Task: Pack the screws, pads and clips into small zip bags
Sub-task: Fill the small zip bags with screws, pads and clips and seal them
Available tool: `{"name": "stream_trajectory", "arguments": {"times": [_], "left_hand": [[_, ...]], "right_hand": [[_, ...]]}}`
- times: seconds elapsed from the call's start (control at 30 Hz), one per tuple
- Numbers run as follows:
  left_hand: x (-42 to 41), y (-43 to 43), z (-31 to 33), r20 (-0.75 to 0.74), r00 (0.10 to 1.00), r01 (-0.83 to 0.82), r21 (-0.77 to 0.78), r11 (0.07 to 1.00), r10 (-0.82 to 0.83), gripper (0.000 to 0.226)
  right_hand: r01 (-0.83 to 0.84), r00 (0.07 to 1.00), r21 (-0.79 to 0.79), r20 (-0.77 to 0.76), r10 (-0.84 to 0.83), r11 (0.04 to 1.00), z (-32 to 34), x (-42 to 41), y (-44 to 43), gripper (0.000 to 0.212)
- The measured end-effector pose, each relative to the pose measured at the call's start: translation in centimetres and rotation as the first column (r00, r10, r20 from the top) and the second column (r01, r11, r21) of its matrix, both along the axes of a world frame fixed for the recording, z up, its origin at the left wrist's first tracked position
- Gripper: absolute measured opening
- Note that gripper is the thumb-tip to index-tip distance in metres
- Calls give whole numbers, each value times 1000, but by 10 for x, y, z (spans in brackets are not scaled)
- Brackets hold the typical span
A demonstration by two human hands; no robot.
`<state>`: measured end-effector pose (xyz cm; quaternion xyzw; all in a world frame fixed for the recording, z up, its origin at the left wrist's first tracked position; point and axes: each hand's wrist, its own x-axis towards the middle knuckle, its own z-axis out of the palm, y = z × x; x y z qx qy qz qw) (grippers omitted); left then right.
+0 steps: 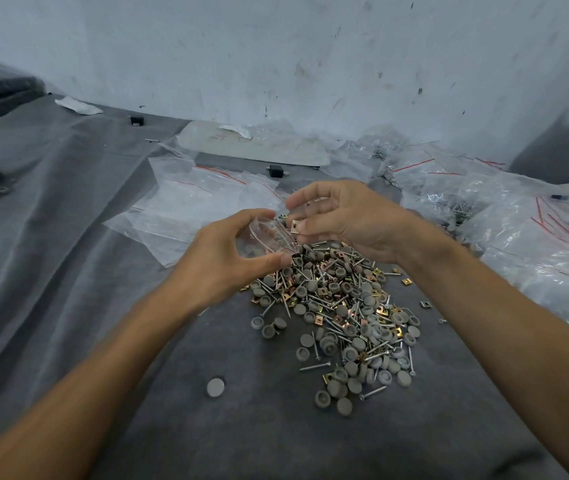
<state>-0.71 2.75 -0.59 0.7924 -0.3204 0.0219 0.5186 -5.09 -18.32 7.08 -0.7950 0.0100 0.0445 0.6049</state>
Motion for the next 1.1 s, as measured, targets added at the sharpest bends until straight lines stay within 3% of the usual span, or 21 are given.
{"name": "stream_trajectory", "arguments": {"times": [0.37, 0.6, 0.87, 1.0, 1.1], "left_hand": [[0, 0, 1, 9, 1000, 16, 20, 1000, -16, 70], [1, 1, 0, 13, 1000, 14, 17, 1000, -14, 67], [3, 0, -2, 23, 1000, 18, -2, 1000, -18, 65], [3, 2, -2, 20, 999, 26, 9, 1000, -26, 73], [4, 4, -1, 15, 1000, 6, 17, 1000, -6, 74]], "right_hand": [[-7, 993, -233, 113, 34, 972, 1, -3, 16, 39], [2, 985, -319, 163, 53, 948, 2, 1, 11, 29], [-46, 983, -337, 152, 102, 940, 0, 1, 13, 25], [-4, 989, -315, 138, 50, 949, -1, 4, 0, 11], [-15, 996, -451, 73, 53, 893, -6, 2, -17, 9]]}}
